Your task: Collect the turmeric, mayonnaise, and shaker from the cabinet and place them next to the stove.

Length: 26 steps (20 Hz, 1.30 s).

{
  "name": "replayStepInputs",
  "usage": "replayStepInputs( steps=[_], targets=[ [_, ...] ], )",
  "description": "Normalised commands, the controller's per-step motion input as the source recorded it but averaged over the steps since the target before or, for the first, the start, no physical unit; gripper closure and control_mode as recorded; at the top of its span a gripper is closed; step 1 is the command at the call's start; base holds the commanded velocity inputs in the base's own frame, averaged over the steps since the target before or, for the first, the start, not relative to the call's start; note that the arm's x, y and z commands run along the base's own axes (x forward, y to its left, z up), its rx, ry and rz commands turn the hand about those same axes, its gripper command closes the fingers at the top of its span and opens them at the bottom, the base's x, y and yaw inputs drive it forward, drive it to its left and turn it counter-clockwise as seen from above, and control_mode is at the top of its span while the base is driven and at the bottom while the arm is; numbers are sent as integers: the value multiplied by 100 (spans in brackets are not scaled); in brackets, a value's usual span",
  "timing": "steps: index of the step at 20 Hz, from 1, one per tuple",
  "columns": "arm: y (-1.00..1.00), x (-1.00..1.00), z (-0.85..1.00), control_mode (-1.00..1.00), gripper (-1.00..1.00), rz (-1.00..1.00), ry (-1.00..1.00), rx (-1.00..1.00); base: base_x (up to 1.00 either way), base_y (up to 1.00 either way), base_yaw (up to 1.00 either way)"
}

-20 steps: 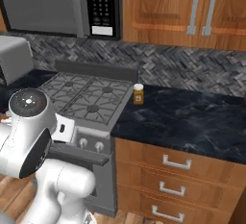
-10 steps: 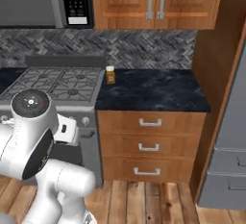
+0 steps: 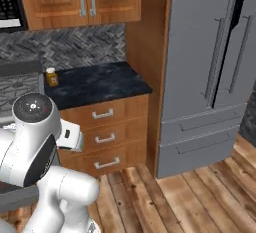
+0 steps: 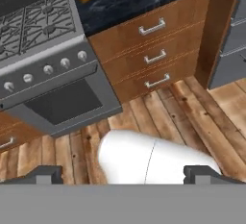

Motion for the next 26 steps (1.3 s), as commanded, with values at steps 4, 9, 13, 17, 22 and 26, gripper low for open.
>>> replayStepInputs(
  steps=[4, 9, 13, 17, 22, 26],
  targets=[
    [0, 0, 0, 100, -100, 0, 0, 0, -6, -22, -63],
    [0, 0, 0, 100, -100, 0, 0, 0, 6, -13, -66],
    [0, 0, 0, 100, -100, 0, 0, 0, 36, -9, -64],
    [0, 0, 0, 100, -100, 0, 0, 0, 59, -8, -56],
    [0, 0, 0, 100, -100, 0, 0, 0, 76, -15, -50],
    [0, 0, 0, 100, -100, 0, 0, 0, 85, -4, -50]
  ],
)
